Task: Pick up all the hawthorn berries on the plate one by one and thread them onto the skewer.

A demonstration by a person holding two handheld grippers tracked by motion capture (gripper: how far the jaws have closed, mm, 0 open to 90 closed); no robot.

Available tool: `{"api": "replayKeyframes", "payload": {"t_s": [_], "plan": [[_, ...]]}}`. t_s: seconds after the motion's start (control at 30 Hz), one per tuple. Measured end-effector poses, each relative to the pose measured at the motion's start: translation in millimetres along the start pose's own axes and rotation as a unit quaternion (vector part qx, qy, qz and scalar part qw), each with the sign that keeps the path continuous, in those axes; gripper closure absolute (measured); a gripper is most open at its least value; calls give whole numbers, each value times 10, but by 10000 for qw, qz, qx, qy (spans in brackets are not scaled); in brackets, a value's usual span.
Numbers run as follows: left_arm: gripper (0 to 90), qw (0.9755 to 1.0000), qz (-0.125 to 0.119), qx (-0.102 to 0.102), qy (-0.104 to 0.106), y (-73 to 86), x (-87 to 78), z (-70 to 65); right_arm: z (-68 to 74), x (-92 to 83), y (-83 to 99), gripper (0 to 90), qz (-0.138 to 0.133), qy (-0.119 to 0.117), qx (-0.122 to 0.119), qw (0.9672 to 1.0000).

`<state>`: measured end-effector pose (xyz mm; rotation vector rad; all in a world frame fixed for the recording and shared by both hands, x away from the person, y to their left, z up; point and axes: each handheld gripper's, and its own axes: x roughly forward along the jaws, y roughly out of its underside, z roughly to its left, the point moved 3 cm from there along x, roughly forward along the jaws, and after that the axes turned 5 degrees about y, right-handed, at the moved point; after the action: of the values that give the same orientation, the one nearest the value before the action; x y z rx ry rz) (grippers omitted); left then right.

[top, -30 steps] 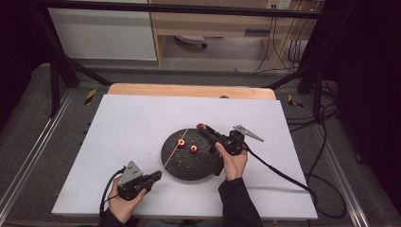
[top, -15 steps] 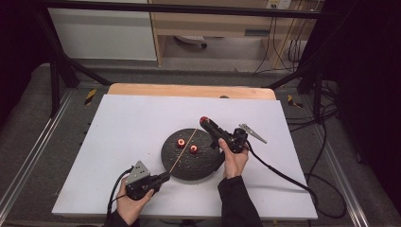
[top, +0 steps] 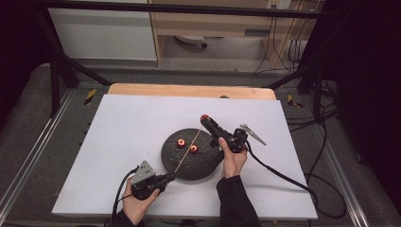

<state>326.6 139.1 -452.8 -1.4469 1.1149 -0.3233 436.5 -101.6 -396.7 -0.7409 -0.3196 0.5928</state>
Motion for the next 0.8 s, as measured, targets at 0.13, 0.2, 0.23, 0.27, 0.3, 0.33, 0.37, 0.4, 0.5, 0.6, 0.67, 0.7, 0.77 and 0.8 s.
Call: {"api": "replayKeyframes", "payload": {"t_s": [0.13,0.2,0.23,0.27,0.3,0.33,0.37,0.4,0.5,0.6,0.67,0.7,0.77,0.8], "plan": [[883,10000,-17,8,7,-4,19,-12,-1,5,12,609,-35,-34,93,9999],[883,10000,-16,3,10,-5,28,-11,0,5,11,609,-49,-46,131,9999],[883,10000,-25,-2,10,-6,31,-12,1,4,10,609,-54,-51,140,9999],[883,10000,-30,3,6,-8,34,-12,1,3,9,609,-66,-57,144,9999],[884,10000,-35,-4,6,-9,36,-13,3,3,9,609,-65,-65,156,9998],[883,10000,-50,-1,2,-11,37,-14,6,1,9,609,-70,-66,166,9998],[883,10000,-54,4,-4,-14,38,-15,7,-1,8,609,-72,-71,171,9998],[883,10000,-68,10,0,-15,38,-16,8,-2,7,609,-76,-78,177,9998],[883,10000,-83,6,1,-18,41,-17,13,-6,3,609,-80,-92,196,9997],[883,9999,-100,-15,-5,-19,46,-17,16,-7,2,610,-102,-109,218,9996],[883,9999,-125,-23,-19,-21,54,-21,18,-7,3,610,-126,-116,254,9995],[883,9999,-140,-33,-9,-20,59,-25,19,-7,3,610,-138,-120,271,9995],[883,9998,-172,-39,-13,-19,66,-34,19,-7,1,610,-161,-121,281,9994],[883,9998,-190,-38,-5,-18,70,-41,20,-8,1,610,-169,-117,285,9994]]}}
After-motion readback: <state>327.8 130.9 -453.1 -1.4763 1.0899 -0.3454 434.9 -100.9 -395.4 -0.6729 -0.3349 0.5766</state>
